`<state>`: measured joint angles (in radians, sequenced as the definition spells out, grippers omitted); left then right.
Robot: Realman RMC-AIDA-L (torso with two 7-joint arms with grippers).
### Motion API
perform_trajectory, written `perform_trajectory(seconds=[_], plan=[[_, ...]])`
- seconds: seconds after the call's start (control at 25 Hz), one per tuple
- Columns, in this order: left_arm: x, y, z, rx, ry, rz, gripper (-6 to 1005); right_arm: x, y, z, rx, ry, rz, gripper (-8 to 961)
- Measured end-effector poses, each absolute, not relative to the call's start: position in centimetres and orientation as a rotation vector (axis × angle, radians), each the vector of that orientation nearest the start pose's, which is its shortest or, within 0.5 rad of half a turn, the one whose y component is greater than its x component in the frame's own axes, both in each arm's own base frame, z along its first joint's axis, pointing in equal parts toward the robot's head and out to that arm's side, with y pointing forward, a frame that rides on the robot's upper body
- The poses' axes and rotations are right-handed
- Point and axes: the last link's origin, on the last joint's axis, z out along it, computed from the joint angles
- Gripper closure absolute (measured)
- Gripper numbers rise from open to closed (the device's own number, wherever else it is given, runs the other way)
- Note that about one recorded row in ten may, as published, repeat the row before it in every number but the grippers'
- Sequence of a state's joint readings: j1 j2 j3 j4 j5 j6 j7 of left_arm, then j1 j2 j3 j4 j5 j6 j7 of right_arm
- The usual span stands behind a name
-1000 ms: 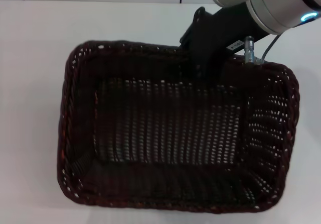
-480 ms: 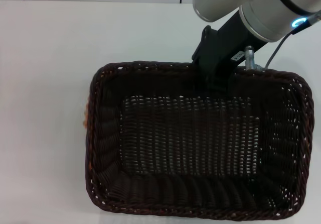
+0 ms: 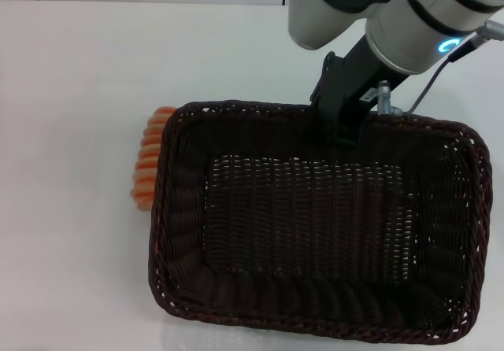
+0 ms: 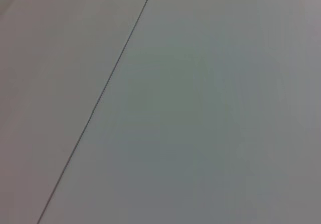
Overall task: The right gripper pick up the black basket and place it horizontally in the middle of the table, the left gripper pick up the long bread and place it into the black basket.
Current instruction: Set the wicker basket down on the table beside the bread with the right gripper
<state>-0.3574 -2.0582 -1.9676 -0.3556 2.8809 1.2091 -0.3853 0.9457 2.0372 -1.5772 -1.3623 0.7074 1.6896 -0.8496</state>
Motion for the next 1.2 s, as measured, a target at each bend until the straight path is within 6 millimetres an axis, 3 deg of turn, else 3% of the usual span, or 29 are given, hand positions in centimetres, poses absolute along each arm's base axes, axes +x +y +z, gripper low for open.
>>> perform_trajectory(seconds=[0.56, 0.76, 0.96, 1.2], plan=[[-36.4, 32.7, 12.5, -0.917, -0.552, -0.989, 171, 4.4, 36.7, -4.4, -2.841, -0.130, -0.825, 830], [-36.5, 32.4, 12.5, -0.908, -0.562, -1.014, 171, 4.3, 37.0, -4.8, -2.793, -0.166, -0.849, 790], [-36.5, 32.4, 12.5, -0.907, -0.565, -1.018, 171, 3.9, 37.5, -5.1, -2.741, -0.223, -0.857, 674], [-36.6, 32.3, 12.4, -0.907, -0.569, -1.016, 171, 2.8, 38.1, -5.6, -2.699, -0.281, -0.810, 674]])
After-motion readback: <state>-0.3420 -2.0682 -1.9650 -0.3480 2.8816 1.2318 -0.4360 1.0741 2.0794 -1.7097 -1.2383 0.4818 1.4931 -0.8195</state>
